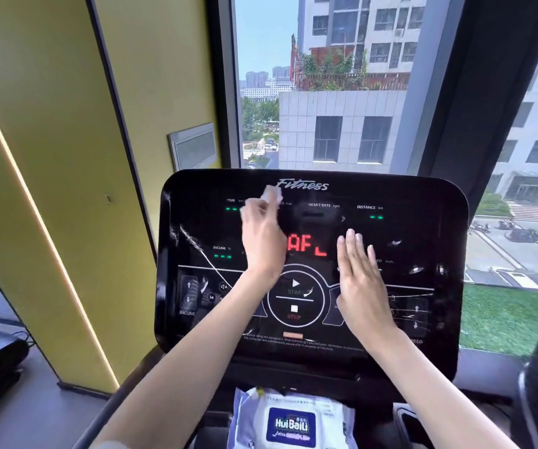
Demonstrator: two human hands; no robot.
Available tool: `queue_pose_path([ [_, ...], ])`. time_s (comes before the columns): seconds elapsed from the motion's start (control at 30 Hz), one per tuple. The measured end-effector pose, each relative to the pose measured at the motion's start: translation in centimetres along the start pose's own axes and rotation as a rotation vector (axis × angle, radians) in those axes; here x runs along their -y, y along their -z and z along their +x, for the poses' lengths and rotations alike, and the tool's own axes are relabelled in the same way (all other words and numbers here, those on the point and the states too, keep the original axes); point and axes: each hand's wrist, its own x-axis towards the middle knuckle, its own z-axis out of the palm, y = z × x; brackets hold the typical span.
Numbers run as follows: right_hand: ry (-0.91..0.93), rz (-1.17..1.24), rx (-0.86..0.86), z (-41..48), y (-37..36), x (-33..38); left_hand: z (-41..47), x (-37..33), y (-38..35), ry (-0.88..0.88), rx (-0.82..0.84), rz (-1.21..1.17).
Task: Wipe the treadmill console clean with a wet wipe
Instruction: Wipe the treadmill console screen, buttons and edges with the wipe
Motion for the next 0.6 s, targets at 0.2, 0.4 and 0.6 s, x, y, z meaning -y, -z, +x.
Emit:
queue_pose_path([
  [0.2, 0.006, 0.005, -0.001, 0.0, 0.0, -0.3, -0.1, 0.9, -1.2, -0.146, 0.046, -0.020],
  [0.4, 0.013, -0.025, 0.013, 0.1, 0.3, -0.3, -1.3, -1.4, -2.0, -0.676, 0.230, 0.022],
  [0.6, 0.005, -0.021, 0.019, 0.1, 0.4, -0.1, -0.9, -2.5, -2.0, -0.281, 0.143, -0.051],
])
